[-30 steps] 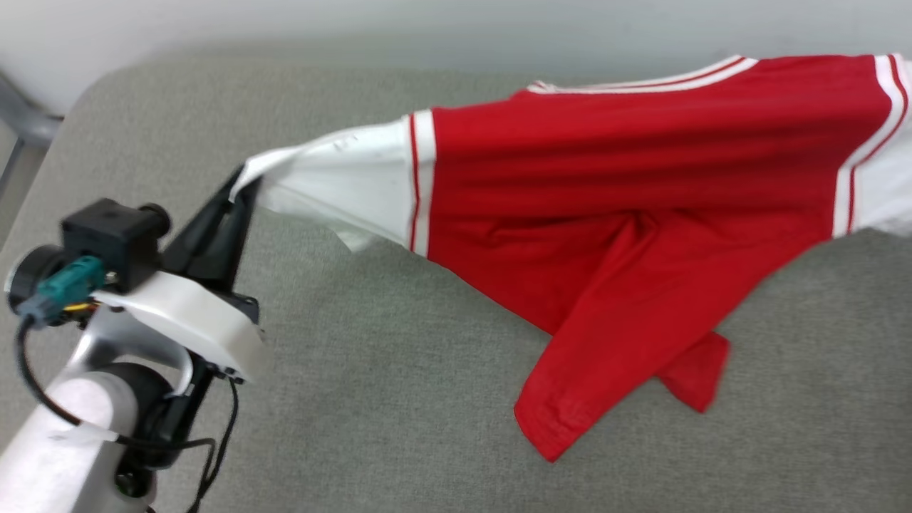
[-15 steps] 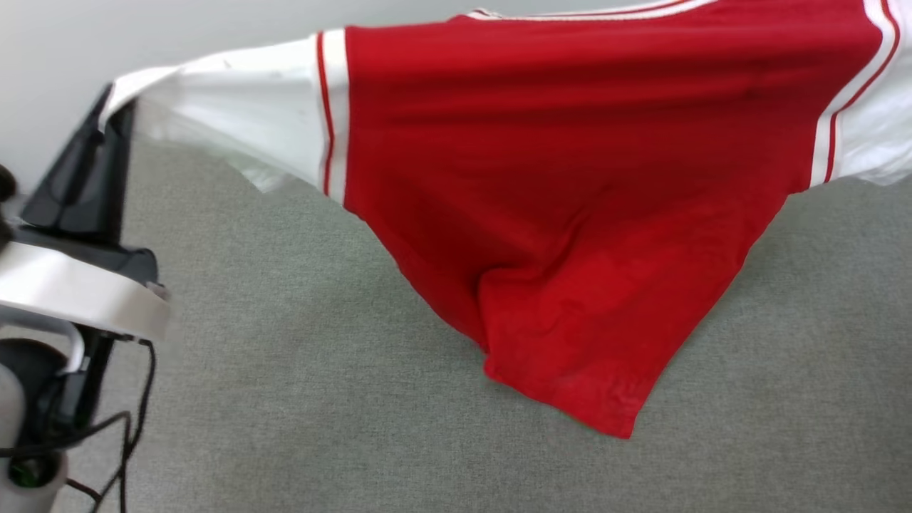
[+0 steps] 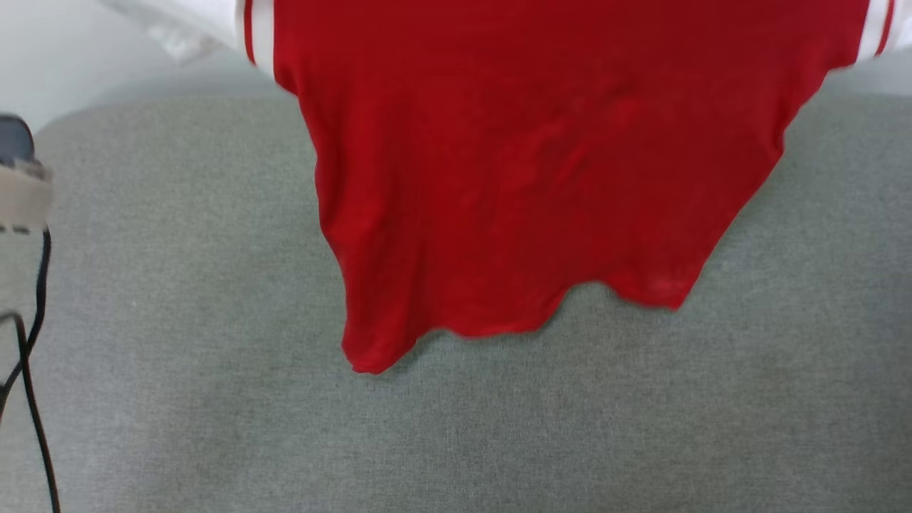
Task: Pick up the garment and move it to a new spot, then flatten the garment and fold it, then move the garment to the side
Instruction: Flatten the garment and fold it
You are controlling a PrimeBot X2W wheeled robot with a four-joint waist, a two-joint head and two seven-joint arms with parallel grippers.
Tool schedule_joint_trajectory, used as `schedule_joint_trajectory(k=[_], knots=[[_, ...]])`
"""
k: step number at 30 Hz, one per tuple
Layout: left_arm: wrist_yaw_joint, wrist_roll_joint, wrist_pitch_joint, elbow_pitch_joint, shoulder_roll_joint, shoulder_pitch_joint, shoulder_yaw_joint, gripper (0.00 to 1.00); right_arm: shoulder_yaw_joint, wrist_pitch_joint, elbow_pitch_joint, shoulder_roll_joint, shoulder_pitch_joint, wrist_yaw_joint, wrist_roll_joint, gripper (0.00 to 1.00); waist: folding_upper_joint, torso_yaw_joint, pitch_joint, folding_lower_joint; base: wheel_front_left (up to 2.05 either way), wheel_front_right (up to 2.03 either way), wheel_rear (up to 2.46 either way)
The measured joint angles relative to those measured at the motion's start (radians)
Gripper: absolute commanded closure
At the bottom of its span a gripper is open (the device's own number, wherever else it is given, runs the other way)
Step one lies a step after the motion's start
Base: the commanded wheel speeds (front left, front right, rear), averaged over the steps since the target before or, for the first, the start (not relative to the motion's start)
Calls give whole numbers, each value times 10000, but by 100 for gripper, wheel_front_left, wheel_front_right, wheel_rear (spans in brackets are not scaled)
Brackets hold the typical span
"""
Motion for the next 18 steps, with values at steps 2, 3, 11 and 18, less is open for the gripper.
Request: schedule_joint_trajectory(k=[2,3,11,18], knots=[[-303,-86,-52,412,15,-619,-128,100,-17,-115,244,10,-534,0,-132,100,0,10,284,1,0,0,0],[-550,-105,-59,675,35,-907,-261,100,0,-182,397,15,-802,0,-196,100,0,22,435,1,0,0,0],[-1724,261,-527,3104,-146,-3896,-1003,100,-2,-909,1939,228,-3336,2,-1083,100,0,204,1800,2,0,0,0],[-2084,1068,-1233,5446,-828,-7149,-1613,100,-495,-1969,3559,577,-6145,4,-2119,100,0,436,3063,3,0,0,0]])
